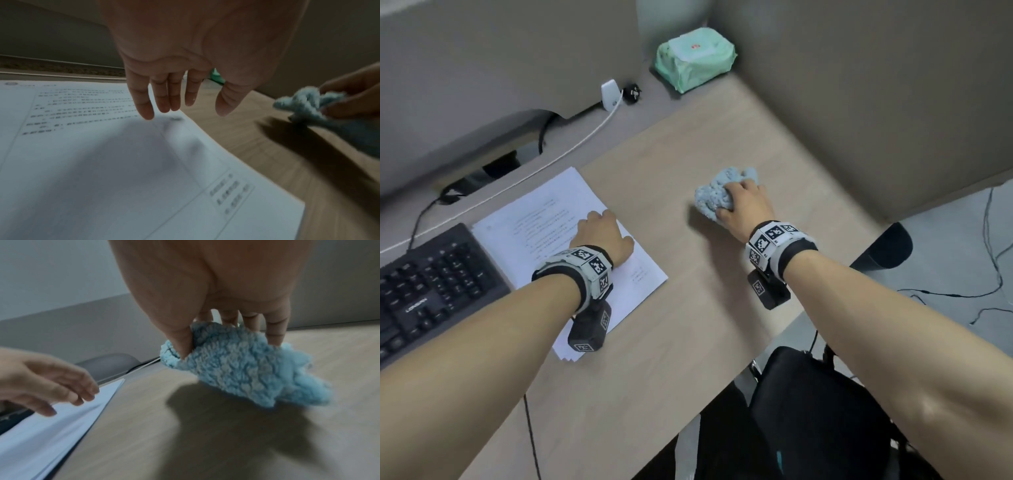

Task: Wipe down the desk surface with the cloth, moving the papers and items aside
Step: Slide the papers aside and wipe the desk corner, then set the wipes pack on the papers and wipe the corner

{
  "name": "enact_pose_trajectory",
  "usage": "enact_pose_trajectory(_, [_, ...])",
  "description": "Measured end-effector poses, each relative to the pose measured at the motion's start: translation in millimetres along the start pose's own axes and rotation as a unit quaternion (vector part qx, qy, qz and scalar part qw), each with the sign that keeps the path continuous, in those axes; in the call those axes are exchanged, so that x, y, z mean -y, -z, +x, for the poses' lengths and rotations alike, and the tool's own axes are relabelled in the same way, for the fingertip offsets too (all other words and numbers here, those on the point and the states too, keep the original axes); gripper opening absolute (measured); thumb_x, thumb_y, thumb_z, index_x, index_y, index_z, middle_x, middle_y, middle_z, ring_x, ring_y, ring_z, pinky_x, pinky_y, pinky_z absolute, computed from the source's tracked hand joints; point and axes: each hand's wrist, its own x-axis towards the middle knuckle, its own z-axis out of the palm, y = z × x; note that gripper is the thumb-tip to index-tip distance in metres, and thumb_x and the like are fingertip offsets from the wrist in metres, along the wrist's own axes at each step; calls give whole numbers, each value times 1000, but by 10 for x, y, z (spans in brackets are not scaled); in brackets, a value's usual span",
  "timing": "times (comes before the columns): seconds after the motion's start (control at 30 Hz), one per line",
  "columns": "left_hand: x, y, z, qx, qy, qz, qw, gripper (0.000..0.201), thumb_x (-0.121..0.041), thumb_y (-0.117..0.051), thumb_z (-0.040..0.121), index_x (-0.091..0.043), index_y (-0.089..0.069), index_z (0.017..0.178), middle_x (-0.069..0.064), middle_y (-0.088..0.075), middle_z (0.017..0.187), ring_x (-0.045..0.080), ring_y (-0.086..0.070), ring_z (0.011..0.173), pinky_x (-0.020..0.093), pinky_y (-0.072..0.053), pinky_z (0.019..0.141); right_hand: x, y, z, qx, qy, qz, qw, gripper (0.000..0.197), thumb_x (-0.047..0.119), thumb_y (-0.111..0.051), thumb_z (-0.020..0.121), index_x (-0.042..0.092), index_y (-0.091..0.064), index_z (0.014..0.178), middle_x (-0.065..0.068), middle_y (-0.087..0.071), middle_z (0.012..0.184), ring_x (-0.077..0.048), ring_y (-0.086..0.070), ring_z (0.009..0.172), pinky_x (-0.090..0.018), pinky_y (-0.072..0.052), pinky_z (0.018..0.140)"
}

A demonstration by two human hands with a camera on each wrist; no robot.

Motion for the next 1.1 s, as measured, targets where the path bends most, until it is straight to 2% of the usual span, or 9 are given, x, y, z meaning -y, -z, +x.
enact_pose_trajectory(0.07, [-47,81,39,-10,-7,-41,999,50,-34,-55,89,-9,-45,132,15,-47,131,35,-46,121,46,-46,92,-35,-5,88,91,-11,-38,995,50,39,-65,82,17,-55,126,-11,-50,129,-34,-47,119,-44,-43,101])
enact_pose_trajectory(0.17, [-180,219,190,-16,-10,-108,994,51,-33,-56,89,-10,-47,133,12,-53,129,33,-51,118,43,-46,96,17,119,282,242,17,43,969,43,50,-73,66,16,-54,85,-6,-53,89,-30,-53,89,-35,-44,89])
enact_pose_trajectory(0.27, [-408,397,397,-26,16,-174,984,49,-34,-58,88,-13,-50,131,8,-58,127,30,-54,117,38,-44,99,128,437,849,144,-39,11,989,64,78,-49,71,19,-64,92,-6,-63,93,-30,-60,92,-34,-48,79])
enact_pose_trajectory(0.37, [-686,554,649,-20,44,-253,966,43,-30,-59,89,-14,-53,128,4,-60,121,27,-55,115,34,-43,101,174,753,1413,53,-24,39,998,56,66,-52,84,15,-67,102,-9,-68,105,-30,-60,91,-31,-46,76])
enact_pose_trajectory(0.47, [-963,715,918,-7,69,-336,939,39,-33,-62,86,-17,-55,122,2,-63,118,26,-60,110,39,-46,101,167,983,1938,24,-27,102,994,55,52,-56,90,12,-57,129,-10,-61,130,-30,-57,118,-34,-44,94])
enact_pose_trajectory(0.57, [-1208,817,1262,-14,91,-388,917,42,-37,-64,75,-21,-56,113,6,-67,114,27,-64,107,46,-51,96,174,1160,2489,-15,-14,141,990,60,49,-57,90,10,-49,134,-12,-56,133,-32,-53,124,-34,-42,96])
enact_pose_trajectory(0.67, [-1379,833,1504,-20,109,-443,889,45,-36,-62,66,-23,-56,109,12,-68,115,31,-65,107,51,-52,95,195,1225,2817,-23,-5,153,988,63,48,-57,91,7,-44,137,-14,-51,137,-32,-49,127,-35,-41,98])
enact_pose_trajectory(0.8, [-1652,895,1701,-19,104,-494,863,49,-14,-62,87,-11,-50,134,10,-56,135,24,-59,114,48,-51,97,183,1200,3096,-19,12,140,990,62,46,-57,91,5,-44,136,-15,-48,139,-32,-48,128,-34,-40,98])
enact_pose_trajectory(1.1, [-1988,973,2107,-6,74,-485,871,74,-15,-62,82,-16,-32,150,1,-36,155,20,-40,137,45,-41,109,120,1122,3392,9,15,179,984,58,45,-55,94,5,-47,134,-11,-55,134,-29,-51,124,-28,-38,88])
